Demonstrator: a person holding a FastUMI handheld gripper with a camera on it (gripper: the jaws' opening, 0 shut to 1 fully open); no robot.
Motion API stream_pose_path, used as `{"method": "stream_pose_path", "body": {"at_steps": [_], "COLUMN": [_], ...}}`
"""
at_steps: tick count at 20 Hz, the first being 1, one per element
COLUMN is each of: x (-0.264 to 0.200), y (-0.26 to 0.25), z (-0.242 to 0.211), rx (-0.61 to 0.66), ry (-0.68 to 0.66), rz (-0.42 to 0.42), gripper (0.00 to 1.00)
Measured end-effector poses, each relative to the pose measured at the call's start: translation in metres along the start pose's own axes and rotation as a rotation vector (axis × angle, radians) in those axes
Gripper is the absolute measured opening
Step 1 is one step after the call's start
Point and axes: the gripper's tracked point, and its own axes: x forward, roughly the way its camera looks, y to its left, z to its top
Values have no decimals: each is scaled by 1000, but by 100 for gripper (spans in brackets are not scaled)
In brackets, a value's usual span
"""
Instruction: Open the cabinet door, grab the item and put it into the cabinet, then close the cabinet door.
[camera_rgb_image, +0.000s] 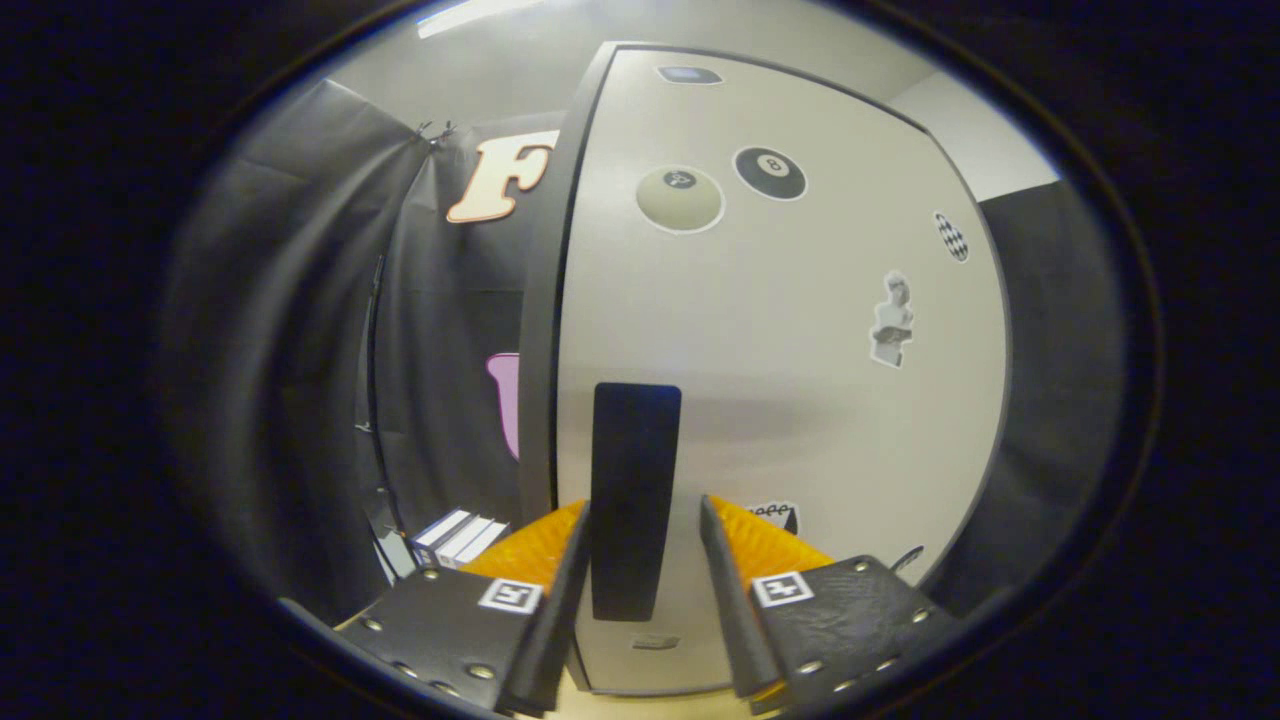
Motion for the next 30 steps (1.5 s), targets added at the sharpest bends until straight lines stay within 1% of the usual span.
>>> {"method": "stream_pose_path", "body": {"at_steps": [1,4,6,7,8,10,12,19,26,30], "x": [3,4,3,-1,1,-3,-10,-70,-128,-157], "y": [2,6,4,4,5,3,3,-16,-56,-83], "z": [0,-1,-2,-3,-4,-4,-5,-2,-3,-4], "rx": [-3,-6,17,47,46,31,43,65,127,161], "ry": [-10,-8,10,24,31,35,42,58,100,114], "rz": [13,15,25,29,27,31,51,128,111,82], "gripper": [53,29,29,22,15,15,15,15,15,15]}}
